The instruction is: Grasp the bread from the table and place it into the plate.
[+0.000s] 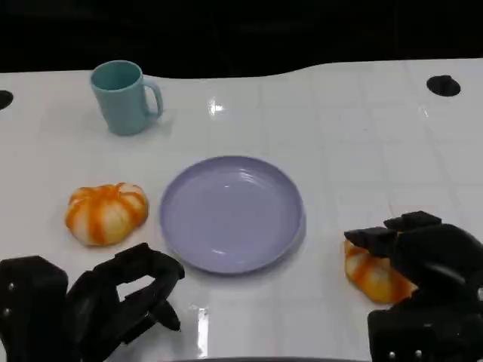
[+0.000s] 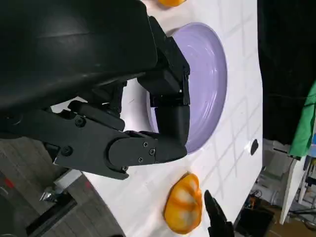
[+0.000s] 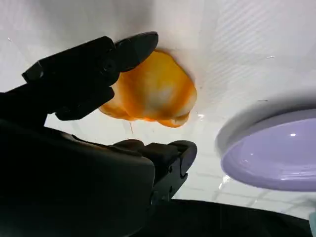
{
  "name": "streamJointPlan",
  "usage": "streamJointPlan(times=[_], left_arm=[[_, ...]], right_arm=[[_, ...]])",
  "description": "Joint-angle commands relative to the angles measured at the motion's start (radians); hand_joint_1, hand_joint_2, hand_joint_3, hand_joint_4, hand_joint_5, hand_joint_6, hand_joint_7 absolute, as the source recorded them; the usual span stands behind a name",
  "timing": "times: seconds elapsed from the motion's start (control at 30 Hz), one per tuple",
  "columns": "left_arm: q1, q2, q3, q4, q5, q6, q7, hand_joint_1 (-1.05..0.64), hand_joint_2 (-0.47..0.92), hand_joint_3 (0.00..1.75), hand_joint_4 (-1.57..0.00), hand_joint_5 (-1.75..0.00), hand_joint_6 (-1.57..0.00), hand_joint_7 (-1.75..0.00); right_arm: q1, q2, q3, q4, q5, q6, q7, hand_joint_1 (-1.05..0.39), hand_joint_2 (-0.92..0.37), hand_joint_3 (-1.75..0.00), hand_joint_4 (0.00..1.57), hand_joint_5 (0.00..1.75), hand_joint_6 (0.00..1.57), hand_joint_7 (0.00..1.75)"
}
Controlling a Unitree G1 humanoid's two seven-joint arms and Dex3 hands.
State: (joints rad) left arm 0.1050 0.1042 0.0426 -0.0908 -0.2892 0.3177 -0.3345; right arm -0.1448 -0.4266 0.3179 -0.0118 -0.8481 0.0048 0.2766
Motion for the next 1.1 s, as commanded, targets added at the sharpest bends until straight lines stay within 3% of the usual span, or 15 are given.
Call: streamJointPlan(times=[0.03,0.4,0.5,0.53,0.57,0.63,0.67,0.7,0.77,0.8,0.87,1.1], left_arm=[[0.004,0.013,0.005,-0.005,0.005,-0.008,0.003,-0.48,0.91,0.39,-0.63,-1.75,-0.63,-1.30],[0.015,0.012,0.004,-0.018,0.006,-0.009,0.006,-0.48,0.92,0.39,-0.61,-1.74,-0.64,-1.28],[0.018,0.012,0.003,-0.025,0.008,-0.003,0.011,-0.48,0.92,0.39,-0.60,-1.74,-0.64,-1.27],[0.018,0.012,0.004,-0.026,0.006,-0.002,0.011,-0.49,0.92,0.39,-0.60,-1.74,-0.64,-1.27],[0.018,0.012,0.004,-0.026,0.005,-0.002,0.009,-0.49,0.92,0.39,-0.60,-1.74,-0.64,-1.26],[0.017,0.010,0.005,-0.026,0.004,0.000,0.011,-0.49,0.92,0.38,-0.60,-1.74,-0.64,-1.26],[0.017,0.009,0.006,-0.024,0.002,0.000,0.011,-0.49,0.92,0.38,-0.61,-1.74,-0.64,-1.26],[0.016,0.007,0.007,-0.023,0.001,-0.001,0.011,-0.49,0.92,0.37,-0.61,-1.74,-0.65,-1.26],[0.018,0.007,0.006,-0.024,0.001,-0.003,0.011,-0.48,0.92,0.37,-0.62,-1.74,-0.65,-1.25],[0.019,0.006,0.006,-0.027,0.001,0.000,0.014,-0.48,0.92,0.37,-0.62,-1.74,-0.65,-1.25],[0.020,0.006,0.007,-0.030,0.000,0.002,0.015,-0.47,0.92,0.36,-0.63,-1.74,-0.65,-1.25],[0.018,0.008,0.006,-0.032,-0.001,0.006,0.016,-0.49,0.92,0.36,-0.61,-1.73,-0.65,-1.24]], right_arm=[[-0.030,-0.003,0.018,0.052,-0.001,0.016,-0.009,-0.25,-0.71,0.00,0.11,0.30,0.34,0.01],[-0.138,0.031,0.058,0.230,0.021,0.024,-0.040,-0.29,-0.76,-0.01,0.14,0.24,0.34,0.01],[-0.165,0.048,0.053,0.288,0.035,0.006,-0.103,-0.24,-0.83,-0.02,0.43,0.27,0.56,0.06],[-0.169,0.056,0.043,0.305,0.050,-0.012,-0.144,-0.18,-0.86,-0.02,0.70,0.48,0.78,0.12],[-0.173,0.059,0.037,0.324,0.062,-0.042,-0.192,-0.13,-0.88,-0.03,0.81,0.80,0.95,0.14],[-0.183,0.054,0.035,0.363,0.077,-0.106,-0.274,-0.07,-0.91,-0.05,0.96,1.19,1.21,0.20],[-0.190,0.050,0.037,0.384,0.080,-0.138,-0.309,-0.06,-0.86,-0.22,0.97,1.44,1.26,0.37],[-0.195,0.047,0.038,0.402,0.083,-0.161,-0.335,-0.06,-0.76,-0.45,0.94,1.59,1.15,0.76],[-0.205,0.044,0.040,0.426,0.080,-0.187,-0.372,-0.07,-0.58,-0.85,0.92,1.71,0.90,1.38],[-0.208,0.044,0.040,0.429,0.080,-0.194,-0.382,-0.07,-0.53,-0.95,0.92,1.73,0.85,1.48],[-0.214,0.043,0.041,0.442,0.079,-0.214,-0.408,-0.08,-0.48,-1.05,0.91,1.74,0.81,1.53],[-0.243,0.066,0.036,0.516,0.097,-0.304,-0.533,-0.06,-0.39,-1.15,0.90,1.75,0.79,1.63]])
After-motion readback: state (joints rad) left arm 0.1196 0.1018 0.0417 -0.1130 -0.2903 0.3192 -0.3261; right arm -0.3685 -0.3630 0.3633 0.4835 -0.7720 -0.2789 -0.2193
